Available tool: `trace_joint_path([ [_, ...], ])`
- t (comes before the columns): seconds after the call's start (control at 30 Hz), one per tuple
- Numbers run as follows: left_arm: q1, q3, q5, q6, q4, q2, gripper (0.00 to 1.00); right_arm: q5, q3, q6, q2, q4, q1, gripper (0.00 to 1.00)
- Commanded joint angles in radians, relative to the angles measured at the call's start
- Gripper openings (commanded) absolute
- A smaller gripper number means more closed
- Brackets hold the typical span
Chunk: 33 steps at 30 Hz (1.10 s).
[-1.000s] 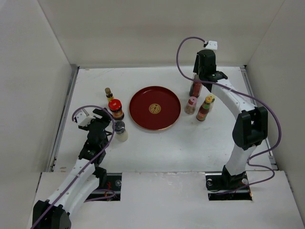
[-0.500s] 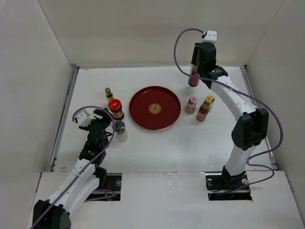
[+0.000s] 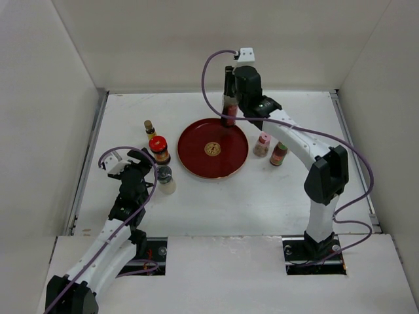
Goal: Organize the condiment bottles
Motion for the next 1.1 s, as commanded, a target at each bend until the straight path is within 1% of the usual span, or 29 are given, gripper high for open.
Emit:
trace_joint_path([
  [0.0, 0.008, -0.005, 0.007, 0.006, 0.044, -0.011, 0.70, 0.001, 0.082, -0.014, -0.015, 0.198, 0.027, 0.25],
  [0.17, 0.010, -0.003, 0.013, 0.006, 0.044, -0.010, 0.70, 0.001, 0.082, -0.011, 0.024, 0.224, 0.063, 0.25],
  [0.5, 0.010, -0.006, 0.013, 0.005, 0.044, -0.019, 0.70, -0.008, 0.069, 0.005, 0.064, 0.246, 0.078, 0.26],
  [0.73, 0.010, -0.006, 0.016, 0.005, 0.049, -0.018, 0.70, -0.010, 0.014, 0.014, 0.076, 0.280, 0.084, 0.27],
  [1.07, 0.010, -0.008, 0.017, 0.003, 0.049, -0.021, 0.70, -0.019, -0.061, 0.031, 0.070, 0.287, 0.081, 0.32],
])
